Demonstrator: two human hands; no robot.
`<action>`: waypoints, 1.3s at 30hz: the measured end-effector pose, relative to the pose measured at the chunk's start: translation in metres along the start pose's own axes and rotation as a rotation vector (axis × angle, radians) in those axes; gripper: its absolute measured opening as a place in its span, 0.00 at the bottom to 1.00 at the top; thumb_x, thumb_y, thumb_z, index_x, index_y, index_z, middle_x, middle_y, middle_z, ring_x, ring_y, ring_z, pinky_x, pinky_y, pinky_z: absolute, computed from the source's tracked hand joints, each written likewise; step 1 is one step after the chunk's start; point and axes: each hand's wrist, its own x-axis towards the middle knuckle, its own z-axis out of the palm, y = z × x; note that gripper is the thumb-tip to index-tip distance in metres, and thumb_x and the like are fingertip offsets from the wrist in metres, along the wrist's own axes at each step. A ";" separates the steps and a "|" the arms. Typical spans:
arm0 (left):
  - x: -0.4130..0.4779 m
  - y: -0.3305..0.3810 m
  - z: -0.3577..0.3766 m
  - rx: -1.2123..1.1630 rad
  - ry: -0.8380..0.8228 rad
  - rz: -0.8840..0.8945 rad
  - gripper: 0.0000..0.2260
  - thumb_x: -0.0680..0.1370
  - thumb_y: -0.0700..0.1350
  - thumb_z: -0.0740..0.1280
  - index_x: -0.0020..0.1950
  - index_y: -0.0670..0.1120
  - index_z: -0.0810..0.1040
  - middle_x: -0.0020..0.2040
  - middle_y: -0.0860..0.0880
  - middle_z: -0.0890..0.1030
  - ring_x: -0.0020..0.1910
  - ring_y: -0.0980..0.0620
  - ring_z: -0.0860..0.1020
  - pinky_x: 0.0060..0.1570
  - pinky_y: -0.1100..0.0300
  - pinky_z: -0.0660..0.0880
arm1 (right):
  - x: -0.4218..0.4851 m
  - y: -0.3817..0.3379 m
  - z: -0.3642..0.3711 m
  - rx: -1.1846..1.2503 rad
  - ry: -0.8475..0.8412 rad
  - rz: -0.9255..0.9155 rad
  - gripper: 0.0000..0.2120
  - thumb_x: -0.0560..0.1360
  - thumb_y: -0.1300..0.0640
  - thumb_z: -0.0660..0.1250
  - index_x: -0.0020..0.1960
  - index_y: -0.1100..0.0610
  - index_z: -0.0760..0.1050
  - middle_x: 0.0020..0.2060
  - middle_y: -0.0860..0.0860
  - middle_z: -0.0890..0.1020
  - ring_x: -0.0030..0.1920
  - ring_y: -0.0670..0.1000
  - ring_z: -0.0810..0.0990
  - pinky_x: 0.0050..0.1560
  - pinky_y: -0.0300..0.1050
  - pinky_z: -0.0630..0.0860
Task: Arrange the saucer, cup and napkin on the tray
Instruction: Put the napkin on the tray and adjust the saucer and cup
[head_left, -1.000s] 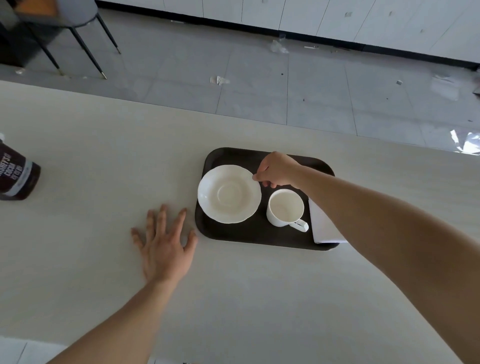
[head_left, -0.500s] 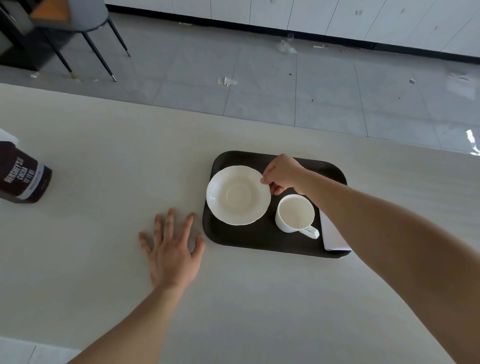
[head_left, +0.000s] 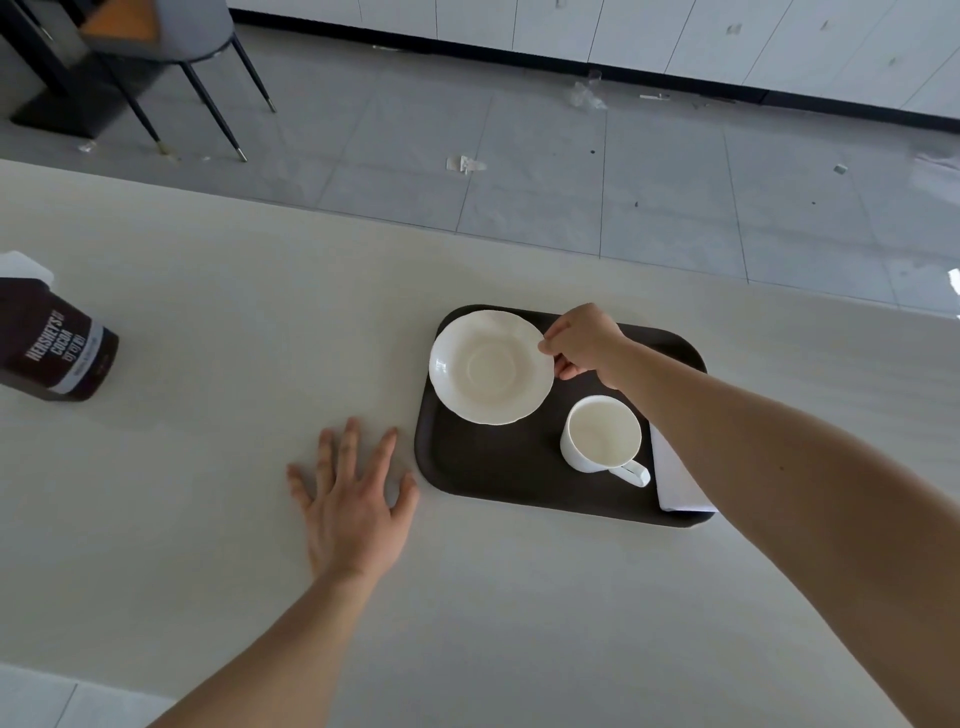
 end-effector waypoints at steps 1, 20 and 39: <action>0.000 0.000 0.000 -0.004 0.003 -0.001 0.27 0.76 0.63 0.54 0.76 0.61 0.65 0.80 0.47 0.61 0.80 0.43 0.55 0.75 0.35 0.46 | 0.001 0.000 0.000 0.010 0.001 0.003 0.02 0.75 0.64 0.72 0.46 0.58 0.81 0.31 0.55 0.84 0.30 0.51 0.85 0.39 0.46 0.85; 0.000 -0.001 0.003 0.017 0.001 0.004 0.27 0.77 0.63 0.54 0.75 0.62 0.65 0.80 0.48 0.61 0.80 0.44 0.55 0.75 0.35 0.47 | 0.004 0.009 -0.001 0.128 -0.002 0.020 0.04 0.74 0.60 0.75 0.46 0.61 0.81 0.34 0.58 0.85 0.30 0.54 0.85 0.40 0.50 0.86; 0.001 -0.002 0.003 0.021 0.003 0.006 0.27 0.76 0.63 0.53 0.76 0.62 0.64 0.80 0.48 0.61 0.80 0.44 0.55 0.74 0.35 0.48 | 0.002 0.016 -0.004 0.210 -0.050 0.046 0.07 0.74 0.60 0.76 0.48 0.63 0.82 0.38 0.59 0.86 0.30 0.55 0.87 0.34 0.46 0.85</action>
